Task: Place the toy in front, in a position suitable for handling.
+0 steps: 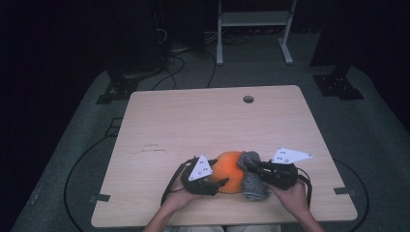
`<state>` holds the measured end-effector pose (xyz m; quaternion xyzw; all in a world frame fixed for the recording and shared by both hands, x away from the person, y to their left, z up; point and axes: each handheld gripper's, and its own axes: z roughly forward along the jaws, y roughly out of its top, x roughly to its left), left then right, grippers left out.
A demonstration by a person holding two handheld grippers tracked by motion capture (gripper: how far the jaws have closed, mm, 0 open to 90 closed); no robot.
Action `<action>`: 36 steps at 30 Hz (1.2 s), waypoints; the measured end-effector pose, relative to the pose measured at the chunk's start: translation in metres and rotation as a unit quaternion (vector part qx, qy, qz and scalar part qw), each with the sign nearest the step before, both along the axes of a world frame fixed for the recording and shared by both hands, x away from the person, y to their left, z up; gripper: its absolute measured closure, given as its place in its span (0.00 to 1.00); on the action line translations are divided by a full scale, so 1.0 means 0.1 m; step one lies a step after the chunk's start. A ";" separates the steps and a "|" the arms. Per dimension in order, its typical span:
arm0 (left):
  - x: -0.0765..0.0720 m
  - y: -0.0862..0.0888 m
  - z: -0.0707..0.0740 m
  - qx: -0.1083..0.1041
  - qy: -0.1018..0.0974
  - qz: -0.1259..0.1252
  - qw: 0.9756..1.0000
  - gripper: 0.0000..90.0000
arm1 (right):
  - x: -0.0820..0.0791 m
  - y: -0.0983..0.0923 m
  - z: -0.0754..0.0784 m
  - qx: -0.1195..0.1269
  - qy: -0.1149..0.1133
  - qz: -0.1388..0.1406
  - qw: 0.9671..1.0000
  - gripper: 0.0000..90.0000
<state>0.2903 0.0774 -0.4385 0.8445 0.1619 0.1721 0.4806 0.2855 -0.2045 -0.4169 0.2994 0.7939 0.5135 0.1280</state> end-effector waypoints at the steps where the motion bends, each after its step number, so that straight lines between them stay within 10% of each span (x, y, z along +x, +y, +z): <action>1: 0.01 0.01 0.00 -0.001 0.005 0.002 1.000 0.34 | 0.03 -0.01 -0.04 -0.004 0.011 -0.004 1.000 0.90; 6: 0.02 0.03 -0.01 -0.009 0.010 0.004 1.000 0.34 | 0.15 -0.18 -0.20 -0.024 0.067 -0.043 0.997 0.90; 9: -0.01 0.00 0.00 -0.001 -0.002 -0.001 1.000 0.34 | 0.04 -0.16 -0.05 0.012 0.037 -0.018 0.999 0.90; 13: -0.01 0.00 0.00 0.001 -0.004 -0.002 1.000 0.34 | 0.00 -0.07 0.03 0.001 0.008 -0.004 1.000 0.90; 19: 0.01 0.02 0.00 -0.003 0.002 0.004 1.000 0.33 | 0.16 -0.21 -0.17 -0.020 0.072 -0.048 0.996 0.90; 23: -0.05 -0.09 0.04 0.009 -0.024 -0.001 1.000 0.33 | 0.00 -0.15 0.05 0.030 0.023 -0.010 0.999 0.89; 26: -0.11 -0.16 0.05 0.018 -0.037 -0.011 0.999 0.32 | -0.09 0.03 0.13 0.005 -0.011 0.018 1.000 0.89; 31: 0.03 -0.02 0.08 -0.042 0.024 0.023 0.999 0.09 | -0.05 0.02 0.02 0.004 0.002 0.019 1.000 0.89; 34: 0.15 0.00 -0.01 -0.047 0.101 0.005 0.994 0.13 | -0.04 -0.02 0.00 0.003 0.006 0.017 1.000 0.89; 36: 0.13 0.00 -0.04 -0.054 0.086 0.010 0.995 0.26 | 0.01 -0.08 -0.03 0.003 0.019 0.003 1.000 0.89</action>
